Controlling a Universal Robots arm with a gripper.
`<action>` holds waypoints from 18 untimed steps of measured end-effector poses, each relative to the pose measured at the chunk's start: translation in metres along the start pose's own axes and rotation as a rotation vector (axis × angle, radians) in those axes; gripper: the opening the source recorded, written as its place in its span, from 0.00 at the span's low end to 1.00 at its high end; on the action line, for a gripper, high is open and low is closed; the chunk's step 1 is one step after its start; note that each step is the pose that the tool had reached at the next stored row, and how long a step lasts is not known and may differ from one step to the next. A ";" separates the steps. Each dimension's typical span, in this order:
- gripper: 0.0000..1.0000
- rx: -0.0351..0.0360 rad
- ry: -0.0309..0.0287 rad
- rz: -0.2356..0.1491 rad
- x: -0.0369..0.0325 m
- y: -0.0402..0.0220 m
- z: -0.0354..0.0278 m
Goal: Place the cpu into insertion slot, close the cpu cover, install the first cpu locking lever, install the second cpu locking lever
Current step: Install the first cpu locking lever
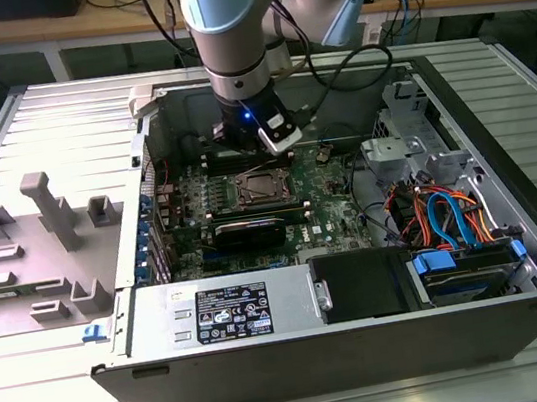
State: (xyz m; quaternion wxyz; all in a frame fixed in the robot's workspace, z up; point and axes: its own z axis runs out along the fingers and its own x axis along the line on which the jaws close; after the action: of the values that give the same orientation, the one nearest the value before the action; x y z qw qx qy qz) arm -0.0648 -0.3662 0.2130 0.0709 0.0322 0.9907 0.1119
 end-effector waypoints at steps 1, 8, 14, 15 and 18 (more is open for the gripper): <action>0.11 0.0005 -0.0007 0.003 -0.0004 -0.0001 0.0005; 0.11 0.0039 -0.0069 0.029 -0.0019 -0.0009 0.0046; 0.11 0.0054 -0.0089 0.038 -0.0029 -0.0007 0.0061; 0.11 0.0060 -0.0092 0.039 -0.0030 -0.0005 0.0062; 0.11 0.0097 -0.0105 0.043 -0.0031 0.0004 0.0065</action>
State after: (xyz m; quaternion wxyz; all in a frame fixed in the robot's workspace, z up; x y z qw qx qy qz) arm -0.0607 -0.3647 0.2072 0.0735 0.0544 0.9899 0.1084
